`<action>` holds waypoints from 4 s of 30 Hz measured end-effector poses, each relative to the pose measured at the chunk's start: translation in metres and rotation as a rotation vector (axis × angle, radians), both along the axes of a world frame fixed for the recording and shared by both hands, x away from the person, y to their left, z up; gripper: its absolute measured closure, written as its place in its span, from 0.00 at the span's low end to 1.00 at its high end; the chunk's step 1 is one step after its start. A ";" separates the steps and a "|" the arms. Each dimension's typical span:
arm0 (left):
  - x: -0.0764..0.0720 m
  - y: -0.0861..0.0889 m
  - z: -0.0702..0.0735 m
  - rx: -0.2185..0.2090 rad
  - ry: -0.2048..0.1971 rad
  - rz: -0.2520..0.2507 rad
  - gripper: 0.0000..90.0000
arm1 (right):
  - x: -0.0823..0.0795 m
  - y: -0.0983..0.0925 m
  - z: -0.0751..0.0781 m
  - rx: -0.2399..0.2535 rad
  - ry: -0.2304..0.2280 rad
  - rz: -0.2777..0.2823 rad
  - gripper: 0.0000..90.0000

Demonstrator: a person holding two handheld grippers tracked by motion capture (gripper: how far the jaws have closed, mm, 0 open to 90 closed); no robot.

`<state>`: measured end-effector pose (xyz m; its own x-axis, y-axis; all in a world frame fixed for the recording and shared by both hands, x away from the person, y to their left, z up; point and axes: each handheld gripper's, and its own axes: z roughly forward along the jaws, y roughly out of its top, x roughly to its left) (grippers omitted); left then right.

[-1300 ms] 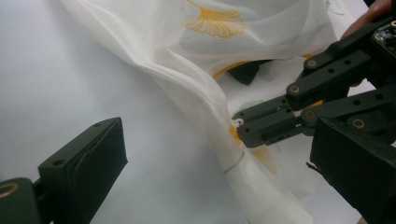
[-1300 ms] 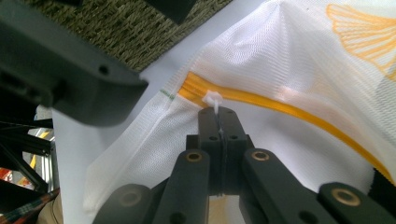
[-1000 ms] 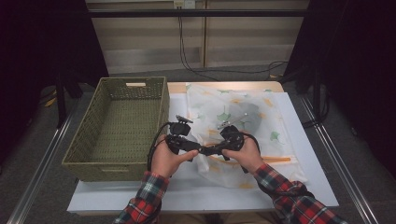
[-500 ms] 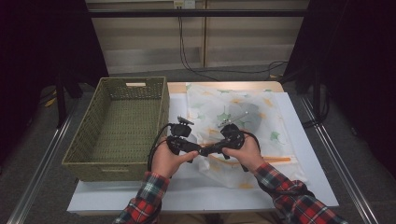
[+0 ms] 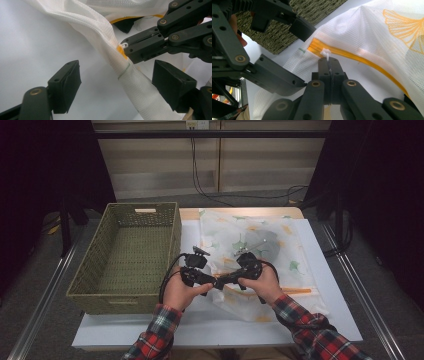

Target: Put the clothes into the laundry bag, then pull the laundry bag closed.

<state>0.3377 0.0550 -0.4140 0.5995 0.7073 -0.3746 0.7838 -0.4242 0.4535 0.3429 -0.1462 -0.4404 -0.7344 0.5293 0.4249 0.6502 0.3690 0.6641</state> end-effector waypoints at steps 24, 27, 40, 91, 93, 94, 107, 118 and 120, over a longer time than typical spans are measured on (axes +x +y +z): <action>0.000 0.000 0.002 0.014 0.002 0.009 0.68 | 0.000 -0.004 0.001 0.009 0.007 -0.003 1.00; 0.000 0.000 0.002 0.017 0.000 0.008 0.78 | 0.000 -0.004 0.001 0.011 0.008 0.000 1.00; 0.001 0.005 0.007 0.019 0.044 0.022 0.98 | 0.002 -0.001 0.000 0.028 0.041 0.010 1.00; 0.002 0.016 0.017 -0.007 0.092 0.063 0.99 | -0.001 -0.011 0.001 0.022 0.075 -0.005 1.00; 0.003 0.019 0.017 -0.017 0.100 0.062 0.99 | 0.000 -0.012 0.000 0.016 0.074 -0.005 1.00; 0.003 0.020 0.018 -0.012 0.100 0.038 0.99 | 0.000 -0.012 0.001 0.019 0.076 -0.008 1.00; 0.005 0.020 0.016 -0.002 0.115 0.046 0.99 | -0.001 -0.023 -0.002 0.011 0.088 -0.017 1.00; 0.001 0.022 0.019 -0.005 0.104 0.057 0.99 | -0.001 -0.026 -0.003 0.007 0.088 -0.015 1.00; 0.001 0.022 0.019 -0.007 0.103 0.056 0.99 | -0.002 -0.026 -0.003 0.007 0.087 -0.017 1.00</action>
<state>0.3382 0.0772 -0.3951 0.5170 0.7358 -0.4373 0.8490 -0.3755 0.3718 0.3413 -0.1721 -0.4432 -0.6858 0.5377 0.4904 0.7113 0.3529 0.6078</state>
